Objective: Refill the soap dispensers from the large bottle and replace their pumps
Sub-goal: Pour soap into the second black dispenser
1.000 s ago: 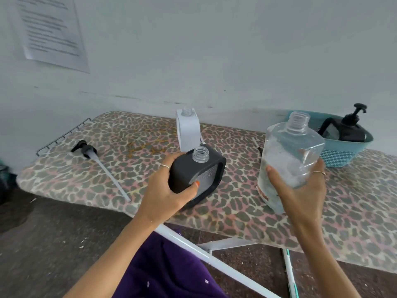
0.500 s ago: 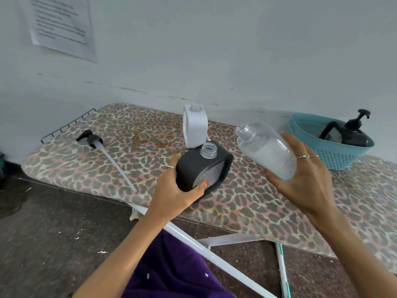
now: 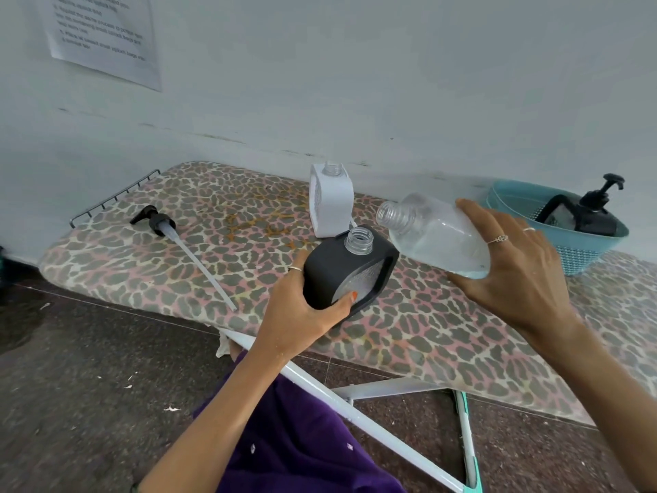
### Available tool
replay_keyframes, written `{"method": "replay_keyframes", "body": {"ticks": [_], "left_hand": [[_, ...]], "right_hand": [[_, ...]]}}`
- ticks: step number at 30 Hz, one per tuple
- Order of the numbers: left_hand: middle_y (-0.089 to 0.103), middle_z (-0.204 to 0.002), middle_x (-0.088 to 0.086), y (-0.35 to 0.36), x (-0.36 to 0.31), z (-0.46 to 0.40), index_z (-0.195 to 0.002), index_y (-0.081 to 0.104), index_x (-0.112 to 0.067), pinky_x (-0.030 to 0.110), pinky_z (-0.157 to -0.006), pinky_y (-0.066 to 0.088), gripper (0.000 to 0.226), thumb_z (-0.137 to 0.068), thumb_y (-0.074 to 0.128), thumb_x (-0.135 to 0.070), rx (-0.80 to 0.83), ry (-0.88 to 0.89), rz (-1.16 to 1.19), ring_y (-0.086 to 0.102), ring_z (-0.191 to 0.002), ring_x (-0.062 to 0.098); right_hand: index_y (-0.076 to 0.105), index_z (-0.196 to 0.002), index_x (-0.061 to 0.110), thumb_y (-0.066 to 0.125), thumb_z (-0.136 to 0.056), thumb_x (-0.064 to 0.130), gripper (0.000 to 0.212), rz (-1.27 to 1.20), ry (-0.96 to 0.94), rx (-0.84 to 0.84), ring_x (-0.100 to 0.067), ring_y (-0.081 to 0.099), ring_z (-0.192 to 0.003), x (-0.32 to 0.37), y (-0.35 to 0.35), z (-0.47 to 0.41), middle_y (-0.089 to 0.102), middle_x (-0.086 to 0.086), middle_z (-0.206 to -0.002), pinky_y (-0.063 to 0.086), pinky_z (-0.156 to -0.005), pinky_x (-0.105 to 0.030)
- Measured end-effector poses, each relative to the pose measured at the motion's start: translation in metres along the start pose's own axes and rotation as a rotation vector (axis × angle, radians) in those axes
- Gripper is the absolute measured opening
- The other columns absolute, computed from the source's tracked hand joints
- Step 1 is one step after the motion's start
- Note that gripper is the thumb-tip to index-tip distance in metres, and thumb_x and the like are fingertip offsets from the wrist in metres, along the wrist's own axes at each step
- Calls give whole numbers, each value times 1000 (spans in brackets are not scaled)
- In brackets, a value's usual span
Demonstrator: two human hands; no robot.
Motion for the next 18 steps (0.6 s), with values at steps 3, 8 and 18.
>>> {"method": "replay_keyframes", "body": {"ticks": [3, 8, 18], "left_hand": [[67, -106, -11, 0, -2, 1, -115, 50, -35, 30, -84, 57, 54, -72, 81, -28, 8, 10, 11, 66, -97, 3], [68, -105, -12, -2, -3, 0, -117, 53, -29, 26, -83, 56, 55, -72, 84, -23, 7, 20, 24, 66, -96, 1], [66, -102, -21, -2, -7, 1, -107, 51, -43, 12, -80, 51, 55, -70, 85, -23, 7, 32, 35, 63, -98, -5]], "right_hand": [[47, -136, 11, 85, -65, 28, 82, 31, -36, 2, -44, 60, -93, 1, 0, -3, 63, -19, -113, 48, -75, -51], [46, -137, 11, 87, -63, 28, 87, 82, -71, 10, -43, 59, -94, 1, 0, -5, 62, -20, -114, 47, -78, -51], [49, -136, 12, 84, -67, 30, 80, 123, -112, -25, -41, 59, -96, 2, -5, -7, 63, -18, -115, 46, -79, -50]]}}
Point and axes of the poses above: each hand's wrist, its own z-axis away from the middle knuckle, its own y-axis out of the palm, x = y × z, the point moved 8 cm from there along -z, towards the middle knuckle
